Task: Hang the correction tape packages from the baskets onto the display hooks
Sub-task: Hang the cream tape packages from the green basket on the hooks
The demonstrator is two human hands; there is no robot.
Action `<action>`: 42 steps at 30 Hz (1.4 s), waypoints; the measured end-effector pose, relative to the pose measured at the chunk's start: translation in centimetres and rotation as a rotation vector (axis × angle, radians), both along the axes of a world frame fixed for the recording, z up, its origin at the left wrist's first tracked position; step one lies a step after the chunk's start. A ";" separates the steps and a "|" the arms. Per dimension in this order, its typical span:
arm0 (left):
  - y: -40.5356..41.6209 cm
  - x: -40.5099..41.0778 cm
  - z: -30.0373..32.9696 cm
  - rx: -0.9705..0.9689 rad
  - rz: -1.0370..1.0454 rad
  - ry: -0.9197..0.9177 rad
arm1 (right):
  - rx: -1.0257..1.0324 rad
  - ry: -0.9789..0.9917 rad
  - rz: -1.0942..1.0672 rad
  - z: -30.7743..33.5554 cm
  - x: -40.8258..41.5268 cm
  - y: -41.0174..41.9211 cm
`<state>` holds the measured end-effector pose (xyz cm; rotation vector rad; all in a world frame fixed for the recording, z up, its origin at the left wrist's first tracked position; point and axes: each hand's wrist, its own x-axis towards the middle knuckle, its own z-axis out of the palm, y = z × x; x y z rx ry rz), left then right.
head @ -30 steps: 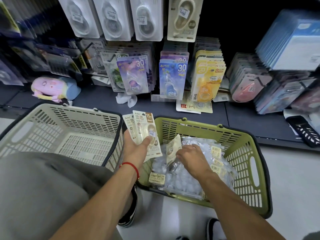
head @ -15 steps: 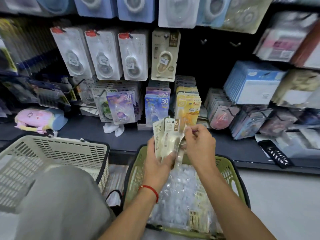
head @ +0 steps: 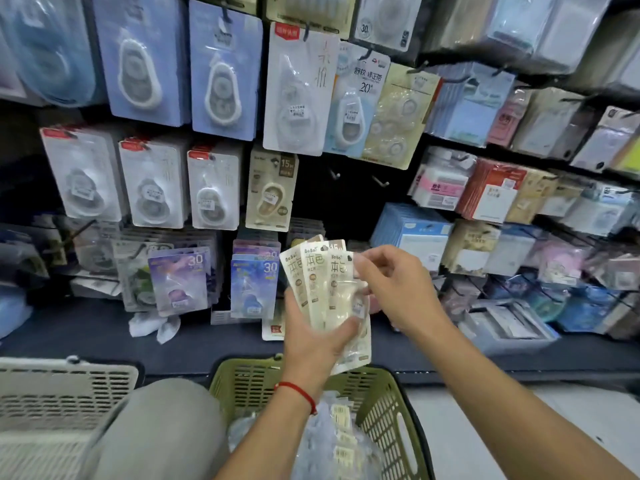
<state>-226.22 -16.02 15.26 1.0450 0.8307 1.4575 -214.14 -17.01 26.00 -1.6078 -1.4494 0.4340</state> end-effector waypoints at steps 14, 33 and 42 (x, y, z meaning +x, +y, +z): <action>8.7 -8.7 6.3 -0.015 -0.184 -0.032 | -0.093 0.380 0.268 -3.7 -2.1 6.1; 11.2 -18.2 5.6 0.090 0.416 0.212 | 0.016 0.481 0.282 -2.6 -7.7 14.5; 11.1 -17.5 6.1 0.123 0.466 0.179 | 0.064 0.323 0.179 -2.3 -7.8 15.8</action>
